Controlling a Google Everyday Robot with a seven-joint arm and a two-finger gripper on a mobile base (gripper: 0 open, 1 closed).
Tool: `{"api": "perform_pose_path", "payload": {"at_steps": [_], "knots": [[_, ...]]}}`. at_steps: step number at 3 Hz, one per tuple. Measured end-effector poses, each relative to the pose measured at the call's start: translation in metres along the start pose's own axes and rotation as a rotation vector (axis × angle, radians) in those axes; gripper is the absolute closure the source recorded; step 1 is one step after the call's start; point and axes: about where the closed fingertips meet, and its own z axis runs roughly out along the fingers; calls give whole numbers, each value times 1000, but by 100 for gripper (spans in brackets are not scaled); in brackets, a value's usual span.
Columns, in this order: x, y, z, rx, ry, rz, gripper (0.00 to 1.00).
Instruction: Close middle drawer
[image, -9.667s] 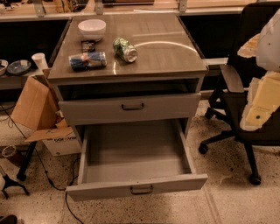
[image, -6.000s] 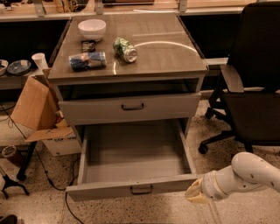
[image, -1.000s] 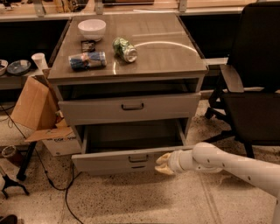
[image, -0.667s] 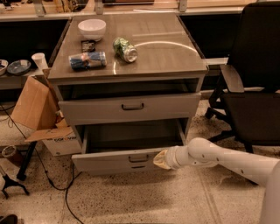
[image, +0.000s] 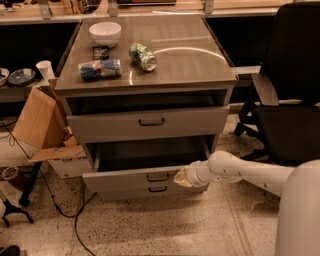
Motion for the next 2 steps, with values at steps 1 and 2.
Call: {"api": "perform_pose_path", "payload": {"at_steps": [1,2], "knots": [[-2,-12,5,14,13,-2,84],[-11,-25,11,24,20,-18,60]]}}
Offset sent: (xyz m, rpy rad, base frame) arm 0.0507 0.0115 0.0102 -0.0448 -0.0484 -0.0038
